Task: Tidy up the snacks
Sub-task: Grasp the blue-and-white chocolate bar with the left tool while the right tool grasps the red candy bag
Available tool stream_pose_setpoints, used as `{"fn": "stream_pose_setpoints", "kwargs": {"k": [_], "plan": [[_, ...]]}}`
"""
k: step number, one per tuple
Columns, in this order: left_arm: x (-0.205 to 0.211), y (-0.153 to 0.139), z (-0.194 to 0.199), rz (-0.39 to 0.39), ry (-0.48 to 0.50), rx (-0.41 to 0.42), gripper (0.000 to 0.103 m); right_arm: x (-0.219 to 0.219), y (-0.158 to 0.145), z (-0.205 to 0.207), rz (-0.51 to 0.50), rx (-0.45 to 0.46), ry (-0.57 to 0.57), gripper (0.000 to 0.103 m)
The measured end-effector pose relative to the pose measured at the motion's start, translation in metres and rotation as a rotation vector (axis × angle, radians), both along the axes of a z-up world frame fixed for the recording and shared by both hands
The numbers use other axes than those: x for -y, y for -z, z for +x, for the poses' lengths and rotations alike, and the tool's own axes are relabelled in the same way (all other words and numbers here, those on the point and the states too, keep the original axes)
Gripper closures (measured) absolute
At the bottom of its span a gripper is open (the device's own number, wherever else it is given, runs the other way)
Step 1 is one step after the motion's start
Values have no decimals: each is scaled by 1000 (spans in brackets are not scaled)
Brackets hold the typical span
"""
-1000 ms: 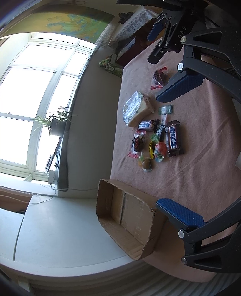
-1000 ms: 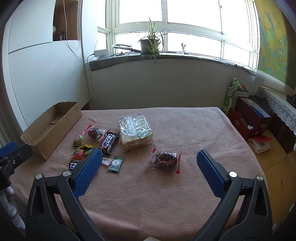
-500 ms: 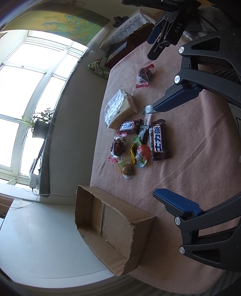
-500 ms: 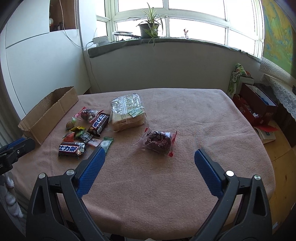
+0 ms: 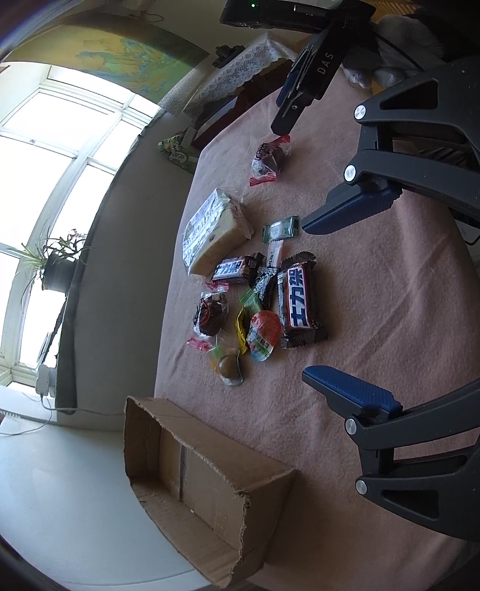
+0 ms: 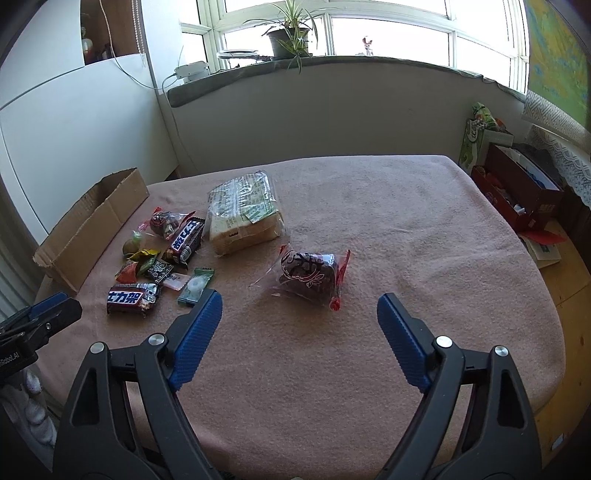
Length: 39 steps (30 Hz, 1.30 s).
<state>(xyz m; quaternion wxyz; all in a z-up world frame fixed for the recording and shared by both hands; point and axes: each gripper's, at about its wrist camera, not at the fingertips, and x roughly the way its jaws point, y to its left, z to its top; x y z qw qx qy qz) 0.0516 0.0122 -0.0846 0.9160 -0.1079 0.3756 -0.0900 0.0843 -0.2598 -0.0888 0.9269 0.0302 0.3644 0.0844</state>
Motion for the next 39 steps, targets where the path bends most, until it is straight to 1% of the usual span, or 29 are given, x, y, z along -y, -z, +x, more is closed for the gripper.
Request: {"fn": "stream_pose_setpoints", "kwargs": {"k": [7,11,15,21,23,26,28,32,36,37,38,39], "plan": [[9,9,24,3,18,-29,30,-6,5,16,-5,-14,-2,14],[18,17,36,48,4,-48,30,-9,11,27,-10,-38,3,14],[20,26,44,74,-18,-68,30,-11,15,35,-25,-47,3,14],[28,37,53,149,-27,-94,30,-10,21,47,-26,-70,17,14],[28,41,56,149,-34,-104,28,-10,24,51,-28,-79,27,14],[31,42,57,169,-44,-93,27,-11,27,59,-38,-93,30,14],[32,43,56,179,-47,-84,27,-13,29,64,-64,-95,41,14],[31,44,54,173,-50,-66,27,-11,37,74,-73,-123,53,14],[29,44,54,167,-58,-57,32,-11,42,78,-65,-149,43,14],[28,44,54,166,-60,-55,33,-11,42,78,-63,-149,42,18],[29,44,54,167,-60,-55,34,-11,43,78,-62,-152,40,25],[29,44,54,169,-60,-55,34,-11,44,78,-66,-156,38,28]]}}
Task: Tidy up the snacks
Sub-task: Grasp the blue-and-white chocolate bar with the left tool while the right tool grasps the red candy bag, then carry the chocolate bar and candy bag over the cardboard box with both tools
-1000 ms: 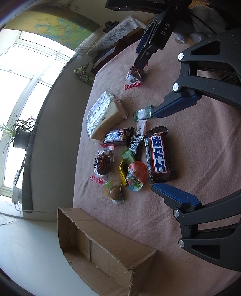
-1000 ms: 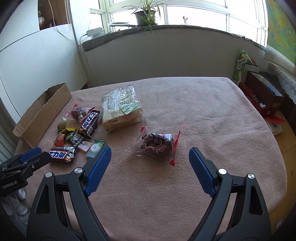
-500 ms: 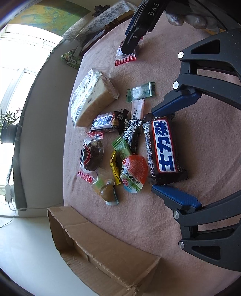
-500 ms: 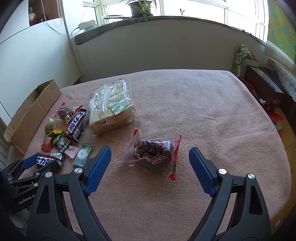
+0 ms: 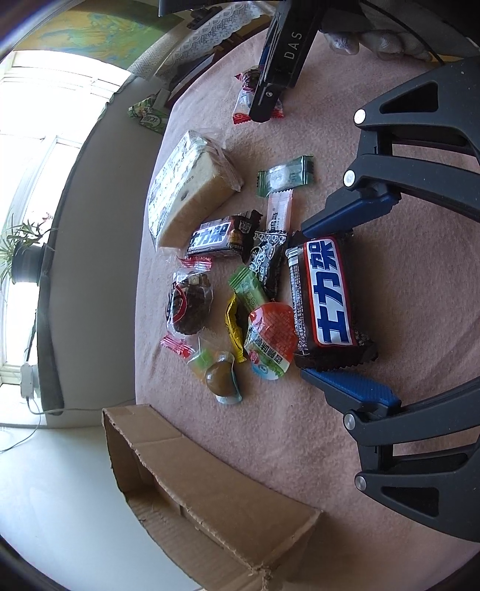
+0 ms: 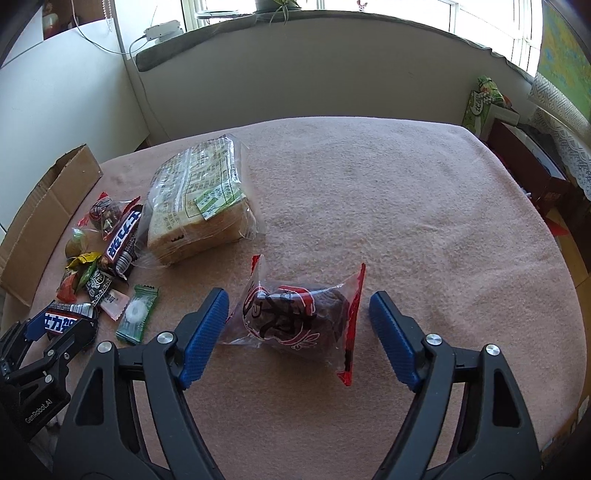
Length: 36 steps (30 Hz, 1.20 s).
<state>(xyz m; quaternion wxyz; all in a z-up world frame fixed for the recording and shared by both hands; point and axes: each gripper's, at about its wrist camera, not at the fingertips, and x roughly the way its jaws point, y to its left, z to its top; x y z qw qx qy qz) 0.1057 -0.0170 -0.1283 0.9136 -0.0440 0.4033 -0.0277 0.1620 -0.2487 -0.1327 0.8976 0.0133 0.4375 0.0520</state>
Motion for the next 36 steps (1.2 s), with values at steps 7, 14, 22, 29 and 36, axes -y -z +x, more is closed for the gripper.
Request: {"fn": "stream_pose_setpoints", "kwargs": {"k": [7,14,22,29,36], "plan": [[-6,0,-1,-18,-12,12,48,-4,1,-6,-15,13,-9,38],[-11,-2,-5,-47,-8,18,59,-2,-3,-12,-15,31,-13,44],[-17,-3,-10,-91,-7,28,61,1,-6,-19,-18,47,-17,46],[-26,-9,-18,-133,-18,34,61,7,-15,-26,-10,71,-11,46],[-29,-24,-27,-138,-10,69,61,2,-34,-34,1,107,-26,46]]}}
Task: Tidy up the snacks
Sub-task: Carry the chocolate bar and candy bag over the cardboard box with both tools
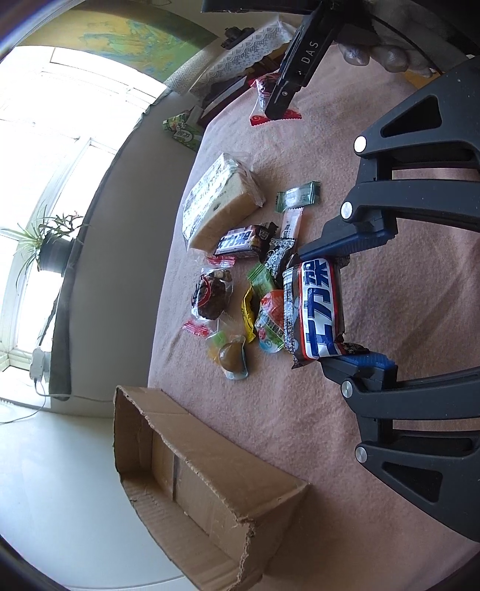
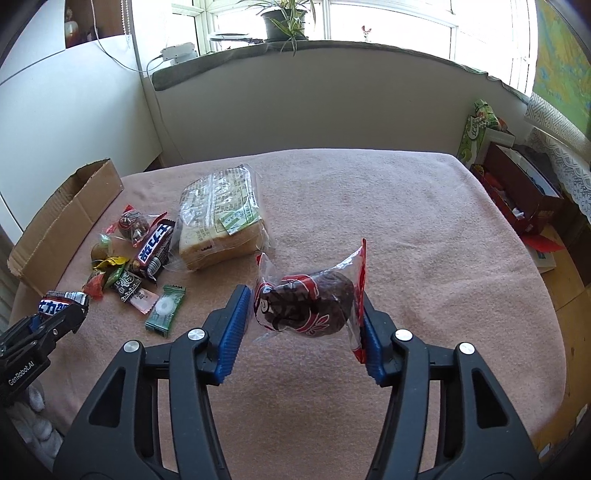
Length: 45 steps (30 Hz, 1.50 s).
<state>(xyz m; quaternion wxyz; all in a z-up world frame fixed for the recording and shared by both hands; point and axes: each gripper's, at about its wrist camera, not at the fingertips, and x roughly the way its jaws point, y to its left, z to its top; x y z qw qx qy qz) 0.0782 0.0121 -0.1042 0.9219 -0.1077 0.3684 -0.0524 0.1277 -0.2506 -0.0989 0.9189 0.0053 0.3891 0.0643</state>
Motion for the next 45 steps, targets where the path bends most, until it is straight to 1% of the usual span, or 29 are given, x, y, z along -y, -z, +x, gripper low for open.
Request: {"fn": "stream_pose_setpoints", "kwargs": {"k": [6,13,28,36,45], "plan": [[-11,-23,-6,-2,-6,54,61,-18,-23,-6,6,43,-47,46],[-39,-44,-3,1,-43,106,61,-57,-45,-4,4,87,-134,46],[-117,-50,-2,14,-166,130,61,-178,-63,23,1,102,-355,46],[-151,-45,6,10,-219,113,61,-237,-59,43,7,79,-447,46],[-173,-37,16,10,-251,89,61,-293,-55,60,0,57,-521,46]]}}
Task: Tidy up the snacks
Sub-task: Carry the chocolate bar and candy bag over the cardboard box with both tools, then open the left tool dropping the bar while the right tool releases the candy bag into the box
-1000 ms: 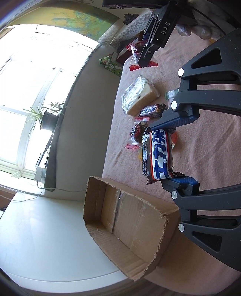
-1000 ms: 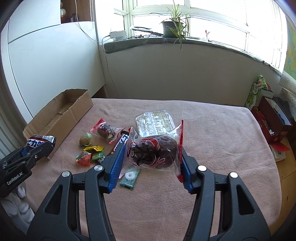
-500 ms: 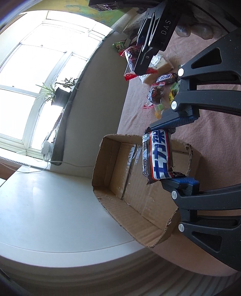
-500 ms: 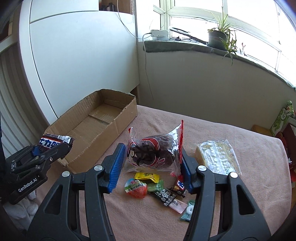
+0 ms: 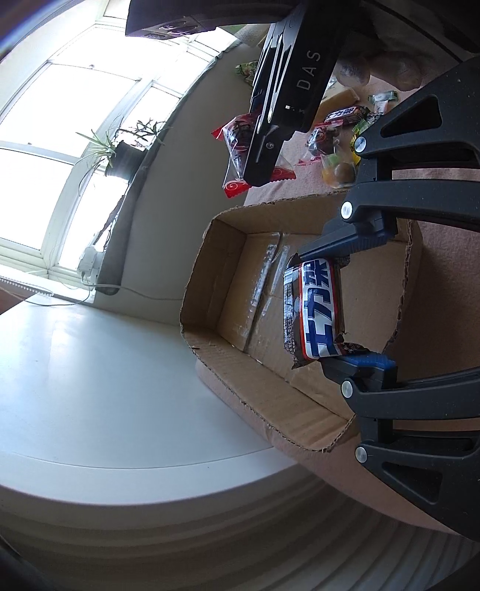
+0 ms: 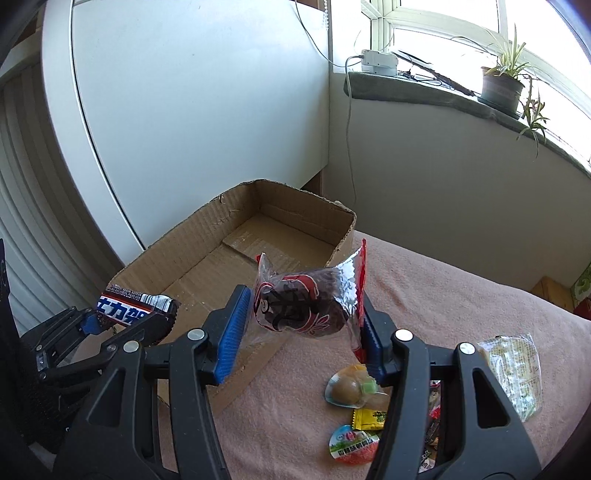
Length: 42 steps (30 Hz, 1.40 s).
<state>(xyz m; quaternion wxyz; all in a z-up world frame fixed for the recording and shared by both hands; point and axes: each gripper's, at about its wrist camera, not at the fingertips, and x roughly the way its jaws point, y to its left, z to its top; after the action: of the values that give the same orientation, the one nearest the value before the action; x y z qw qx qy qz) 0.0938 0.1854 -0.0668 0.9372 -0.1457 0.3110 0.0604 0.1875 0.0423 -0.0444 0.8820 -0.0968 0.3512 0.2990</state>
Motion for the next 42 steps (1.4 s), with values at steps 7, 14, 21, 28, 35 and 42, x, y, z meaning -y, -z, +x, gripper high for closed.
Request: {"fn": "stream_pose_setpoints", "kwargs": {"k": [7,14,21,28,35,42], "plan": [[-6,6,4,-8,-6,-17,61,-29,13,10,-12,-34,-45,45],[-10,7,7,-15,-13,-23,60,-40,18,14,-17,-54,-67,45],[-13,6,4,-12,-27,-21,59,-48,16,13,-24,-41,-82,44],[-12,3,1,1,-24,-7,47,-49,12,12,-26,-23,-75,33],[-8,-1,-1,4,-24,-1,47,-39,4,6,-27,-3,-60,31],[3,-8,-9,13,-13,14,47,-14,-9,-4,-29,34,-21,19]]}}
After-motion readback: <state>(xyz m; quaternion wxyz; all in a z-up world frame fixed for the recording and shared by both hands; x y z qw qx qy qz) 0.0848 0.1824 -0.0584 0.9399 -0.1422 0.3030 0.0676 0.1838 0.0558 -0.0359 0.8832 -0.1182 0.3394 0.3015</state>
